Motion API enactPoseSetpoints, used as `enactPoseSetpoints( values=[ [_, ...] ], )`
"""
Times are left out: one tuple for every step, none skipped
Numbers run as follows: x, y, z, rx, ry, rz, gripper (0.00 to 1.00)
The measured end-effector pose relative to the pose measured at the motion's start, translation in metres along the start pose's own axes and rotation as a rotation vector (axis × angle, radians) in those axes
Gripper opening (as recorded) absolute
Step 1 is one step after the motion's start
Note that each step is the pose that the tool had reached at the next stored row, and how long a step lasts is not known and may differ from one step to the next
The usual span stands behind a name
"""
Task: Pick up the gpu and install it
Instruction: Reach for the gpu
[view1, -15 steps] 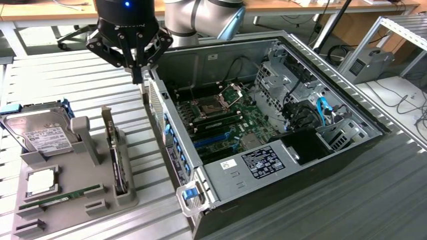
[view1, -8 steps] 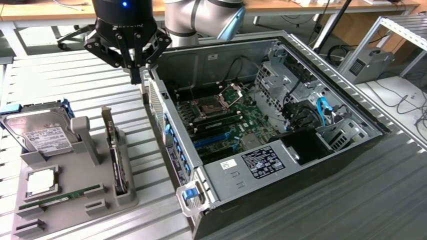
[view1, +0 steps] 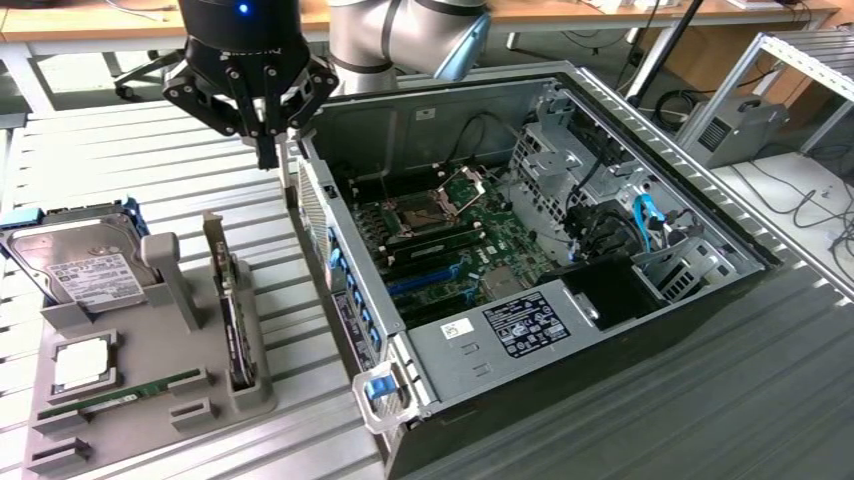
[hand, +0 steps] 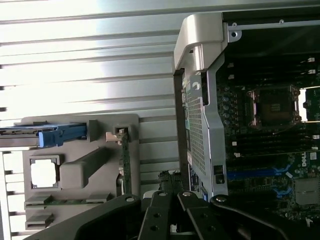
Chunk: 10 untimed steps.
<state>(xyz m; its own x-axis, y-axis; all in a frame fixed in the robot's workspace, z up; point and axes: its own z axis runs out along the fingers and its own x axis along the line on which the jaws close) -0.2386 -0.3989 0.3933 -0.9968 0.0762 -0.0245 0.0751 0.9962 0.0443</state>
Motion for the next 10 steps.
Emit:
enactPoseSetpoints(
  values=[
    [0.0003,0.0,0.0,0.0,0.0,0.0,0.11],
    [0.0007,-0.0001,0.0,0.0,0.0,0.0,0.11],
    [0.001,-0.0001,0.0,0.0,0.0,0.0,0.11],
    [0.0013,-0.0001,0.0,0.0,0.0,0.0,0.11],
    [0.0018,-0.0001,-0.0001,0.0,0.0,0.0,0.11],
    [0.0021,-0.0001,-0.0001,0.0,0.0,0.0,0.11],
    [0.0023,-0.0002,-0.0001,0.0,0.0,0.0,0.11],
    [0.003,-0.0002,-0.0001,0.0,0.0,0.0,0.11],
    [0.0035,-0.0003,-0.0001,0.0,0.0,0.0,0.11],
    [0.0039,-0.0003,-0.0001,0.0,0.0,0.0,0.11]
  ],
)
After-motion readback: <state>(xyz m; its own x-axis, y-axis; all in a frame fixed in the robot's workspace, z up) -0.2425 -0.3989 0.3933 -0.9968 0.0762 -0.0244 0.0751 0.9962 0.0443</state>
